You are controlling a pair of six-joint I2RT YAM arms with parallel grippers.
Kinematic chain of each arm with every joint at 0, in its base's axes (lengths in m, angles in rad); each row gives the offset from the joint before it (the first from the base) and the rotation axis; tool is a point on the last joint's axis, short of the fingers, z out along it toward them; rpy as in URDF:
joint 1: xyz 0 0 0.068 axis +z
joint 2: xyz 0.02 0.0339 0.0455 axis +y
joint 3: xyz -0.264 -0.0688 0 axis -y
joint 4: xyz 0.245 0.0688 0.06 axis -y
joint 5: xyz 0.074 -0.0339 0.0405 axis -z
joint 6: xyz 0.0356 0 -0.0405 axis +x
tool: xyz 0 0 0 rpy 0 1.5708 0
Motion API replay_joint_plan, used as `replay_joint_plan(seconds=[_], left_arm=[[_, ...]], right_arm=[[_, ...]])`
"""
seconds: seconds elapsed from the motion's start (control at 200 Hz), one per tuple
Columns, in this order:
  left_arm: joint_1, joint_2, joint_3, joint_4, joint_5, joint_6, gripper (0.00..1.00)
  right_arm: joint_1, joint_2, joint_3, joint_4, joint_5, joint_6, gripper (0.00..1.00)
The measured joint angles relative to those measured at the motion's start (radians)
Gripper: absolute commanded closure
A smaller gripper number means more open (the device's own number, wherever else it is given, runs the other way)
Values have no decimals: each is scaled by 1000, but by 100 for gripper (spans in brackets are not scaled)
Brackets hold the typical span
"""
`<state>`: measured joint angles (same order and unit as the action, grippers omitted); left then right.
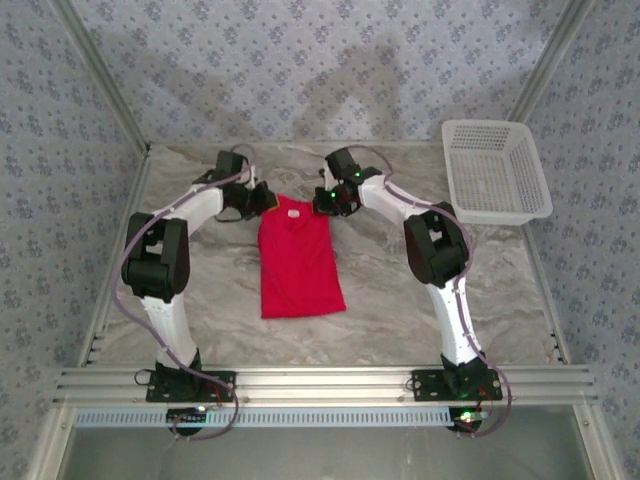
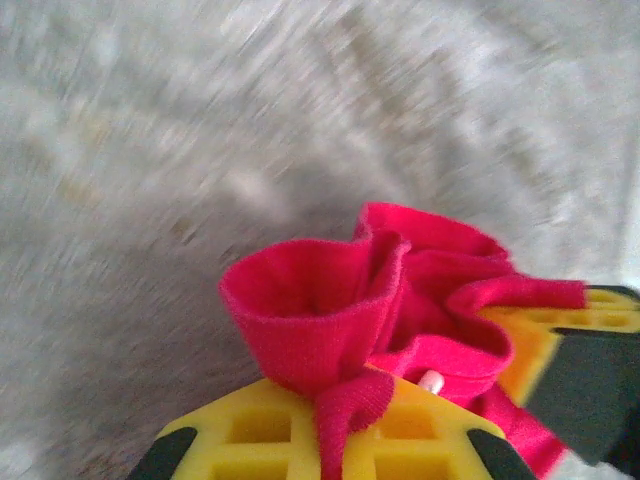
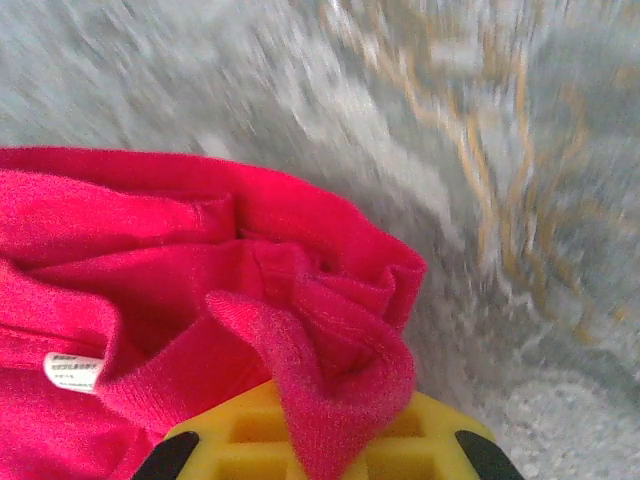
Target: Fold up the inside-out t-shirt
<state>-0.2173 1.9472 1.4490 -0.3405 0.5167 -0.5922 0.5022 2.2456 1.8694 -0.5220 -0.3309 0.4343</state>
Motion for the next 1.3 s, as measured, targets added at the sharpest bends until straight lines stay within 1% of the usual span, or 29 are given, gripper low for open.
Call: replay_joint_plan(seconds=[0.29, 0.34, 0.4, 0.48, 0.555, 0.66, 0.775, 0.87, 0.944, 1.049, 1.169, 1.299], left_arm=[[51, 4, 435, -49, 73, -31, 100], [51, -3, 489, -38, 74, -26, 100], [46, -35, 493, -20, 70, -14, 100], [27, -130, 382, 28, 56, 13, 100], [2, -247, 188, 107, 42, 28, 100], [-35, -382, -131, 218, 18, 27, 100], [-74, -435, -446, 290, -22, 9, 100], [-103, -436, -597, 286, -59, -5, 100], [-123, -436, -623, 274, -69, -9, 100], [-129, -431, -580, 268, -86, -2, 100], [-121, -359, -447, 266, -102, 20, 100], [-103, -209, -272, 248, -113, 56, 100]], right_arm=[[-85, -23, 406, -82, -55, 23, 100], [-93, -47, 440, -82, -60, 22, 100], [-98, -100, 434, -80, -67, 17, 100], [-93, -208, 323, -51, -74, 2, 100], [-77, -354, 89, 27, -79, -2, 100], [-42, -489, -227, 130, -89, 15, 100], [13, -529, -519, 203, -78, 44, 100], [52, -535, -698, 218, -51, 74, 100], [57, -546, -761, 213, -34, 88, 100], [35, -553, -743, 236, -18, 93, 100], [5, -528, -656, 243, 6, 89, 100], [-29, -444, -544, 245, 31, 68, 100]])
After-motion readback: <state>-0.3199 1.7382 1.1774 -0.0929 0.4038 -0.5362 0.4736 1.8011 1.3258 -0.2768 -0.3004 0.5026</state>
